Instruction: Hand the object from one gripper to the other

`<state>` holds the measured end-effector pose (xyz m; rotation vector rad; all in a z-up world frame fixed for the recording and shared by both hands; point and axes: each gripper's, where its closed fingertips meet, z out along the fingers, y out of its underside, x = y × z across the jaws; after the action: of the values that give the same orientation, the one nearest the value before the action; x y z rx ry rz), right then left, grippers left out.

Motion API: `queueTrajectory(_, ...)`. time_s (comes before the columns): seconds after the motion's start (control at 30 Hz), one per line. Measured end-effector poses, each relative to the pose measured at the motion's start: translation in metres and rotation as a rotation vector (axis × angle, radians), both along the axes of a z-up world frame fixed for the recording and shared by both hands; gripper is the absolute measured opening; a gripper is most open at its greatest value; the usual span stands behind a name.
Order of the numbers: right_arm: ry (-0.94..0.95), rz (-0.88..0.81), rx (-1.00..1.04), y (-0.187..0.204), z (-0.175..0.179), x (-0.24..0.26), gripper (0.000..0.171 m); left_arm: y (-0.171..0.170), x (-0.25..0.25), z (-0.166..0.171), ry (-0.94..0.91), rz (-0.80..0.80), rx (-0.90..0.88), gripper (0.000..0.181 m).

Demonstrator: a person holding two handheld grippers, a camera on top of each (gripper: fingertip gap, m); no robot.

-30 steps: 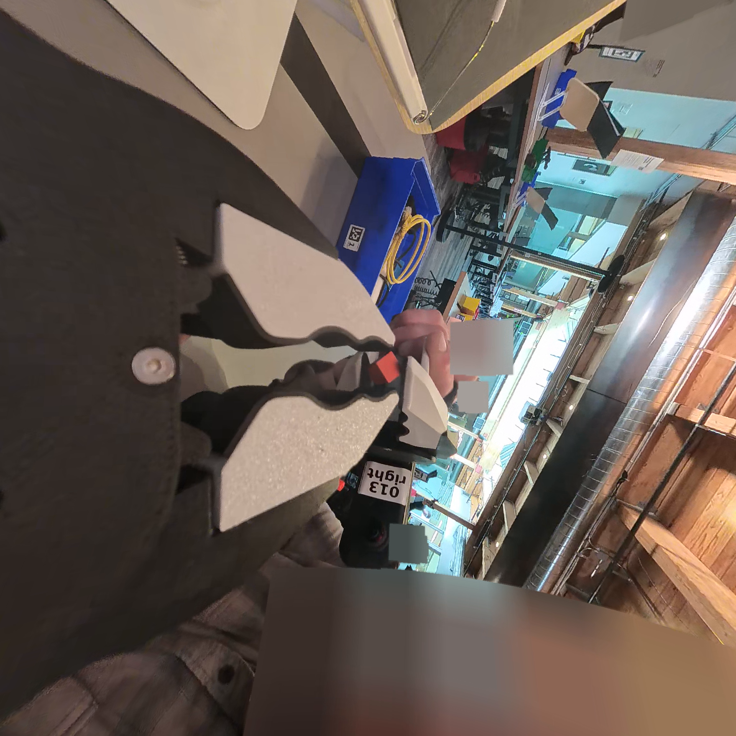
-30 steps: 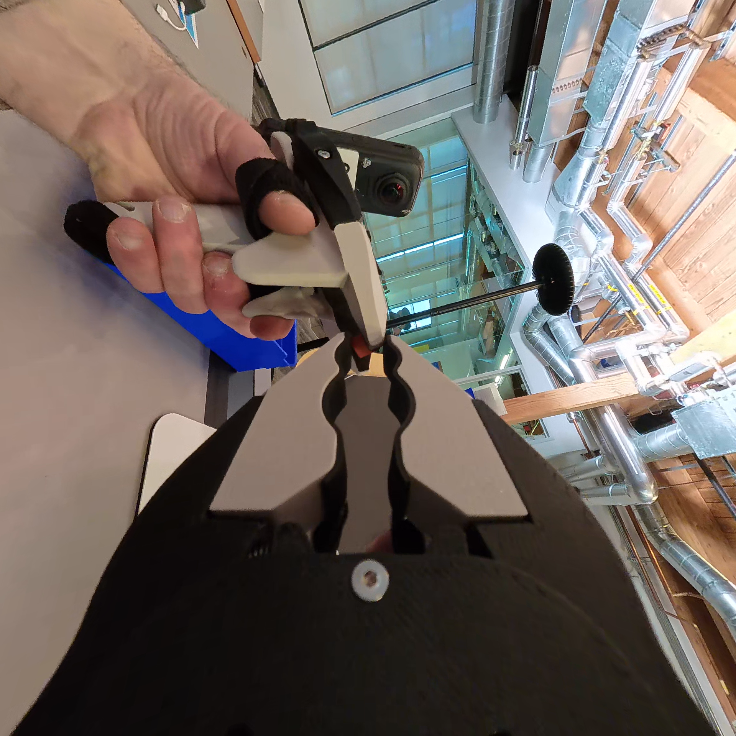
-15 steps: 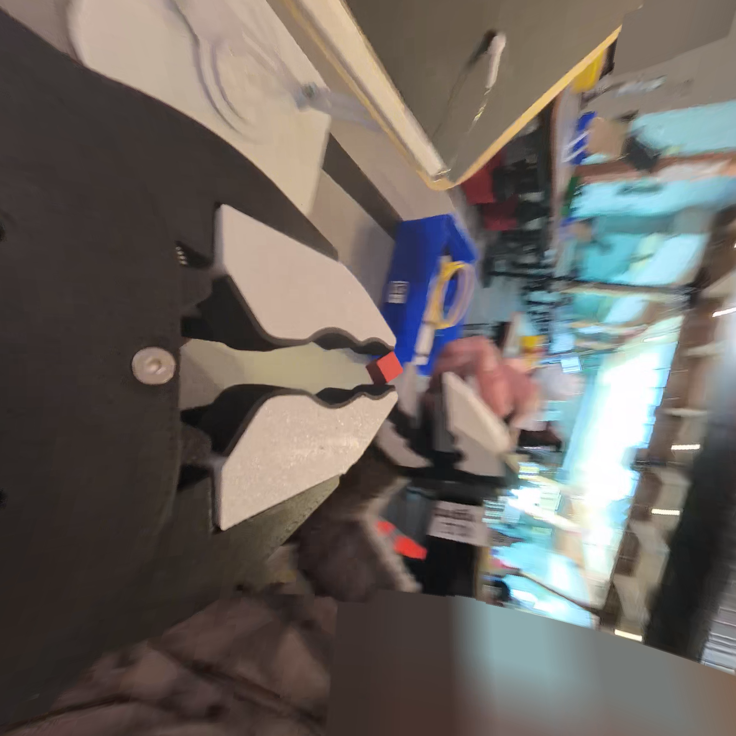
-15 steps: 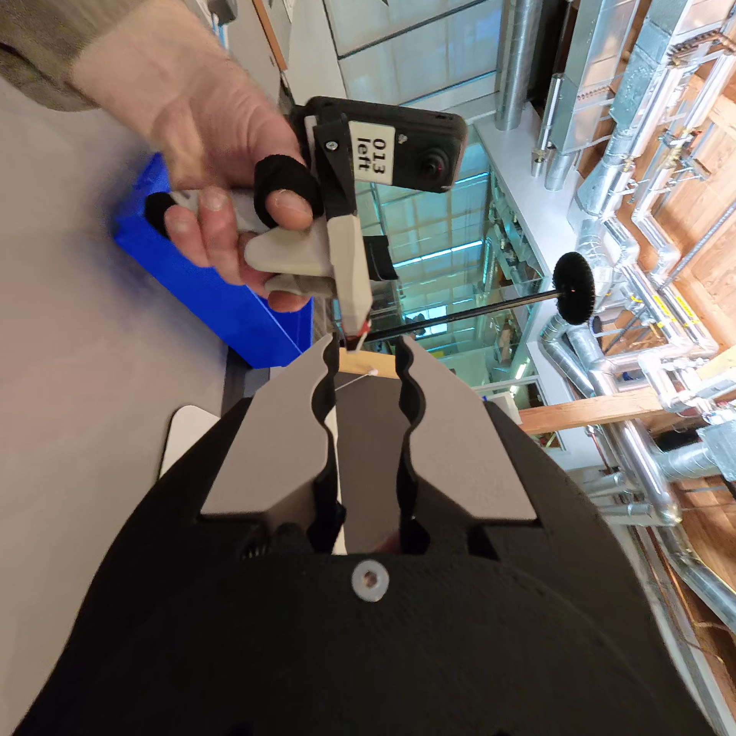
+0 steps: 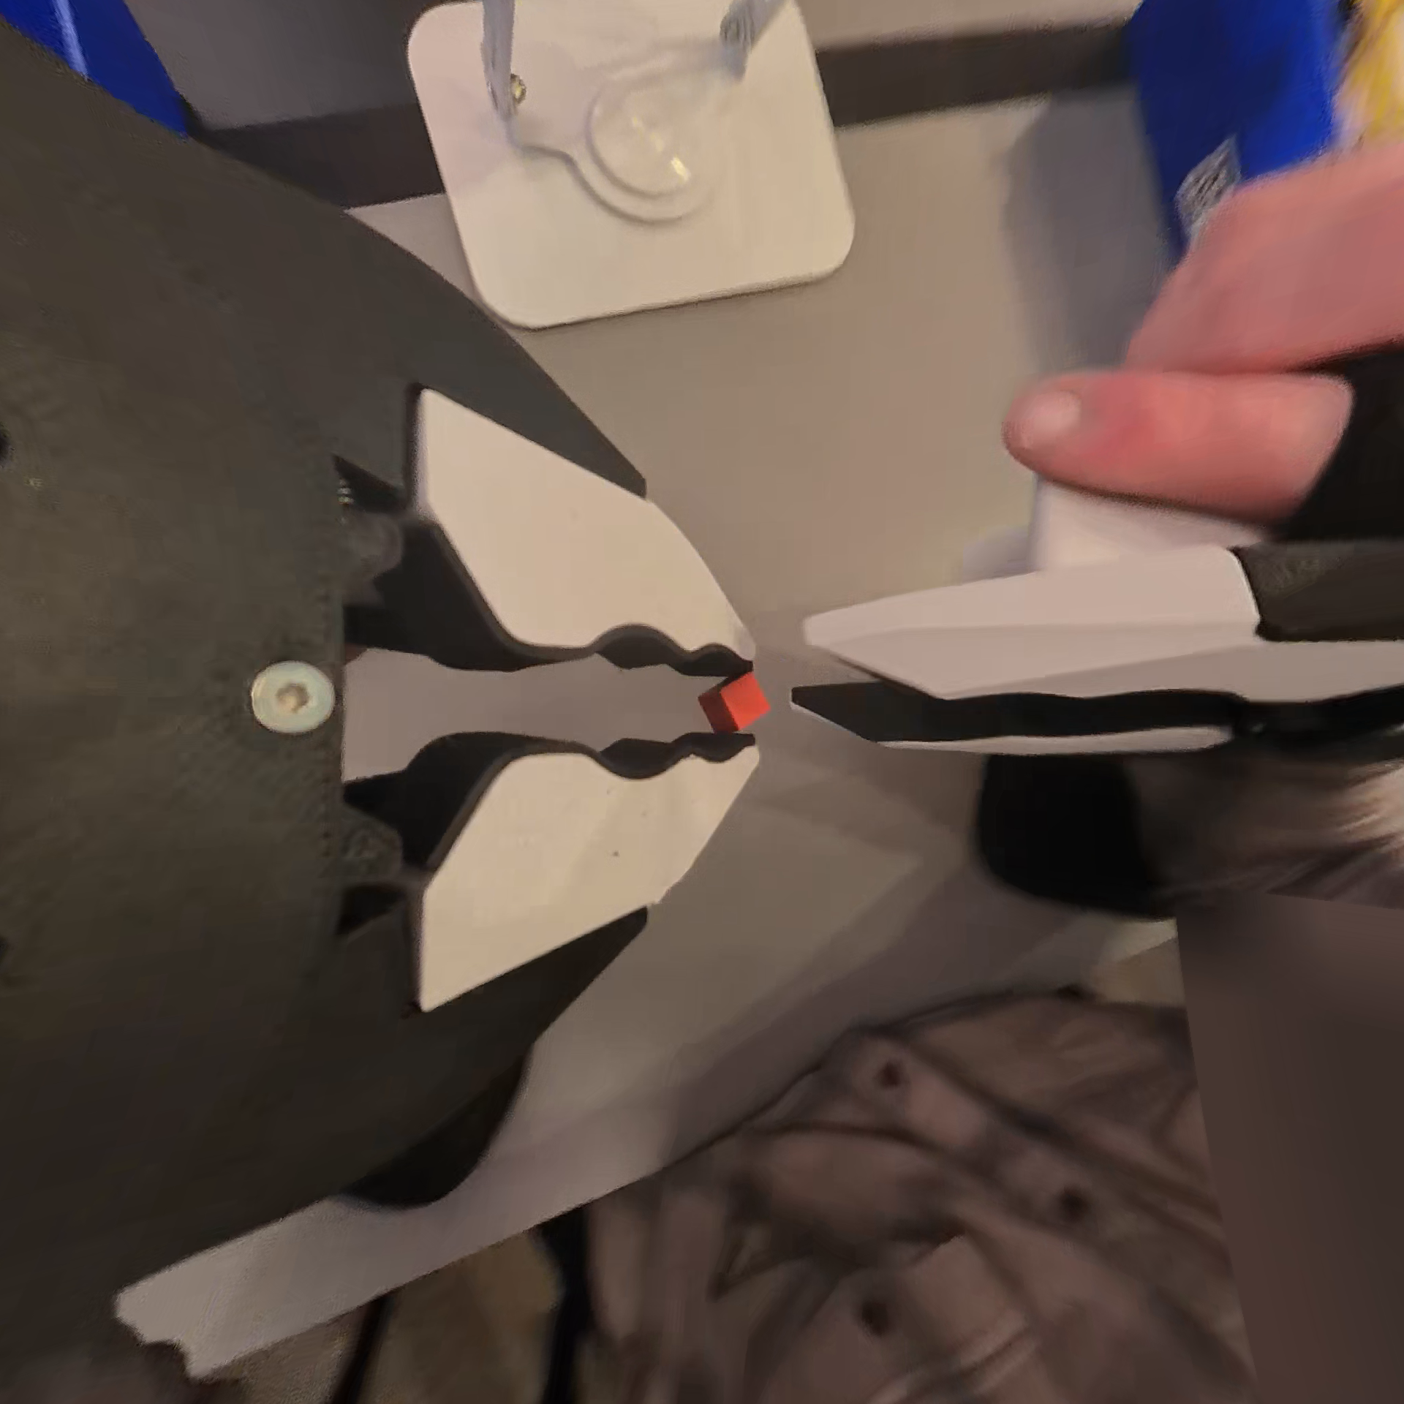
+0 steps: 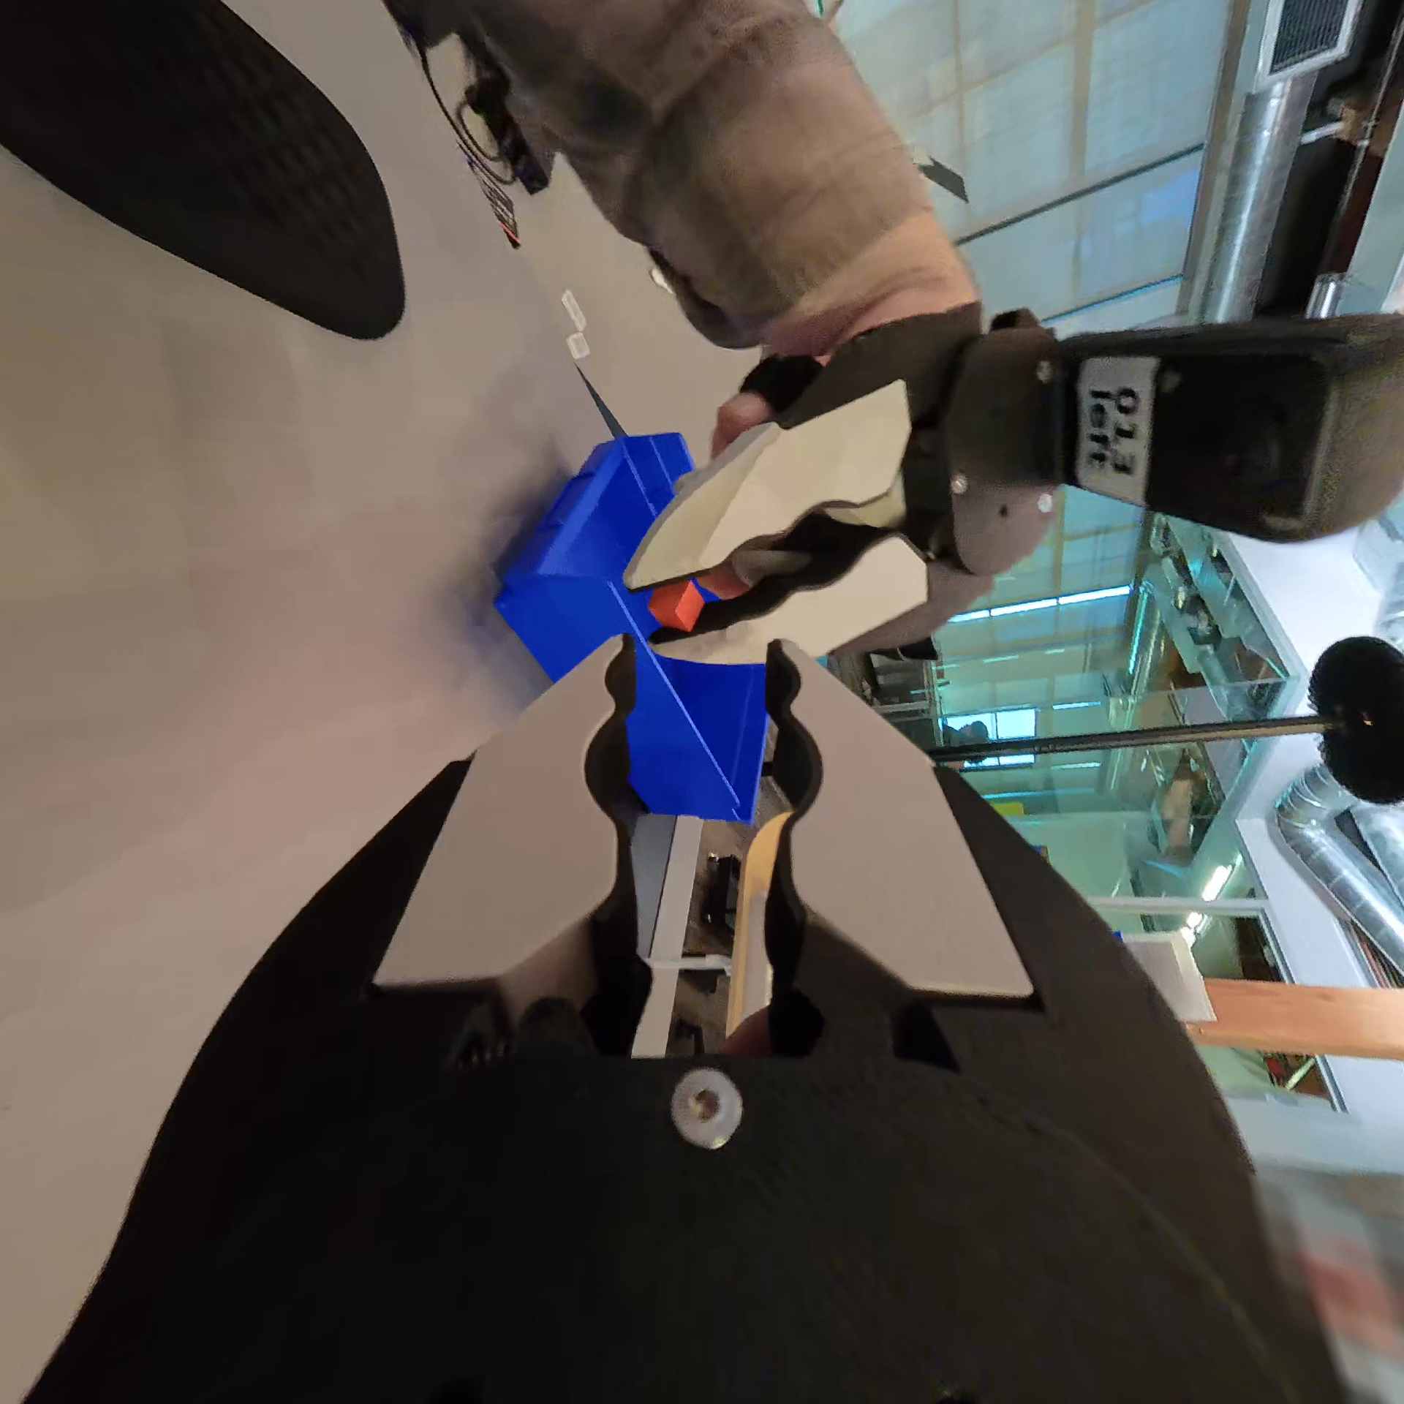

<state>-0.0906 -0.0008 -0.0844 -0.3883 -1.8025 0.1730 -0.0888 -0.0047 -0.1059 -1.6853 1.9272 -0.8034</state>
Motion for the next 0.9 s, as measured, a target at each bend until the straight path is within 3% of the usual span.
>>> queueTrajectory(0.27,-0.020,0.065,0.037,-0.025,-0.005,-0.010,0.027,-0.013,0.000,0.003,0.113,-0.063,-0.011,0.014)
queueTrajectory(0.9,-0.053,0.030,0.111,-0.021,-0.018,-0.020,0.012,-0.020,-0.002,-0.008,0.243,-0.133,-0.004,0.014)
